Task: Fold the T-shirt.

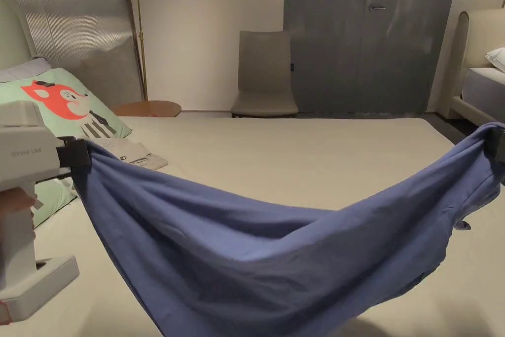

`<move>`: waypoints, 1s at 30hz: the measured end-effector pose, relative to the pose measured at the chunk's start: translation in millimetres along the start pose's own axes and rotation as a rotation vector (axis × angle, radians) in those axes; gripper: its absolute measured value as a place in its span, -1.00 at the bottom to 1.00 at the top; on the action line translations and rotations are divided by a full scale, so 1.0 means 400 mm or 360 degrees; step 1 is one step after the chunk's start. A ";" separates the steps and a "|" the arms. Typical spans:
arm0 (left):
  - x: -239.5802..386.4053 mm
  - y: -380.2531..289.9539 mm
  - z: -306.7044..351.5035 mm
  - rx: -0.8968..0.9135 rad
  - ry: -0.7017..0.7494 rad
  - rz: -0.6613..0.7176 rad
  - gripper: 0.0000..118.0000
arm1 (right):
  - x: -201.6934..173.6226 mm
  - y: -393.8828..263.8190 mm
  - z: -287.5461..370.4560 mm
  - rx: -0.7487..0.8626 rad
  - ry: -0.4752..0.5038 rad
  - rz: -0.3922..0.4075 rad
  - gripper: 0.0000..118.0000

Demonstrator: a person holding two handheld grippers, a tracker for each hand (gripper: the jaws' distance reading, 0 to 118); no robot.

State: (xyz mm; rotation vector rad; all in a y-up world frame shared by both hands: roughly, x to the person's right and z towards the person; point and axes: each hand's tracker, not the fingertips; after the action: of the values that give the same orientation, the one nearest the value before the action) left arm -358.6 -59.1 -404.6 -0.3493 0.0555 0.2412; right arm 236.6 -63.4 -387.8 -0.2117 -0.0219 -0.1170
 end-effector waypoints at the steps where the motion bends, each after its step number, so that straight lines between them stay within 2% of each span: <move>1: 0.006 0.036 -0.019 0.0020 -0.0005 0.0001 -0.96 | 0.001 0.022 -0.023 0.0017 -0.0015 0.0001 -0.83; 8: 0.051 0.224 -0.132 0.0166 -0.0042 0.0042 -0.95 | -0.004 0.154 -0.133 0.0185 -0.0073 0.0009 -0.83; 17: 0.105 0.343 -0.281 0.0330 -0.0100 0.0102 -0.95 | -0.006 0.254 -0.288 0.0333 -0.0155 0.0012 -0.83; 22: 0.118 0.329 -0.347 0.0361 -0.0070 0.0076 -0.95 | 0.003 0.254 -0.350 0.0361 -0.0176 -0.0007 -0.83; 30: 0.081 0.192 -0.407 0.0163 -0.0020 0.0094 -0.95 | 0.030 0.116 -0.380 0.0215 -0.0191 0.0036 -0.83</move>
State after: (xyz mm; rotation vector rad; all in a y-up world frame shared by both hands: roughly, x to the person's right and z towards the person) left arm -347.8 -38.0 -586.1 -0.2442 0.0657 0.2979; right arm 255.2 -51.8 -545.4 -0.0839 -0.1467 -0.0799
